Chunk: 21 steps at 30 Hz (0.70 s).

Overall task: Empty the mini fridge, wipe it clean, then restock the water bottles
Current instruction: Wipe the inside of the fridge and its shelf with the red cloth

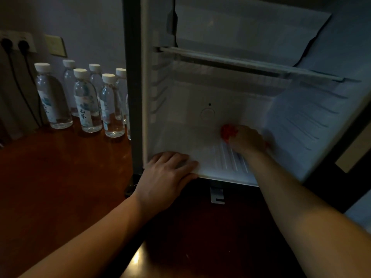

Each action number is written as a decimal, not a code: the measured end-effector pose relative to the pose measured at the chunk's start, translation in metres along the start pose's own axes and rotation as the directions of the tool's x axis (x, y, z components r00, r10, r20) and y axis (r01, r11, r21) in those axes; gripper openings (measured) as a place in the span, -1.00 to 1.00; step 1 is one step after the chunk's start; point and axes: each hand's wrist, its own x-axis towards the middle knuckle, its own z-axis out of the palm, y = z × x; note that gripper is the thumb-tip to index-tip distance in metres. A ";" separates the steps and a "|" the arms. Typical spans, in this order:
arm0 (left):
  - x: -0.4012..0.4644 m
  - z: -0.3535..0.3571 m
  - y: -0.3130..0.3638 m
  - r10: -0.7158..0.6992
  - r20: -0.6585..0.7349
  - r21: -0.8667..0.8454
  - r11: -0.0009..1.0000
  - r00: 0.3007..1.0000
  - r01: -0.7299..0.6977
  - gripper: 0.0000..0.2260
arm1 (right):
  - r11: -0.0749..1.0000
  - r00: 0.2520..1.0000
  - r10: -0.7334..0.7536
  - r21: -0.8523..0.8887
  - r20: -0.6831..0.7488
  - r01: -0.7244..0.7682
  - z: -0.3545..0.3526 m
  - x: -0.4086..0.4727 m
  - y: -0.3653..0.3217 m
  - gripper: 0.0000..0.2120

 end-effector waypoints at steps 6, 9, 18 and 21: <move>0.000 -0.003 0.000 0.023 -0.001 0.002 1.000 1.000 -0.023 -0.60 | 0.999 1.000 0.017 -0.041 -0.003 -0.017 0.001 -0.017 -0.005 -0.43; 0.000 -0.004 0.000 0.016 0.028 -0.005 1.000 0.999 -0.016 -0.58 | 0.996 1.000 0.023 -0.088 -0.005 -0.023 0.000 -0.035 -0.011 -0.43; 0.002 -0.012 0.007 -0.041 0.104 0.003 0.999 0.994 0.041 -0.57 | 0.990 0.992 -0.115 -0.081 0.051 0.119 -0.008 -0.080 0.001 -0.47; 0.016 -0.020 0.013 -0.076 0.234 -0.014 0.997 0.969 0.081 -0.43 | 0.989 0.991 -0.121 -0.084 0.052 0.125 -0.012 -0.077 0.004 -0.64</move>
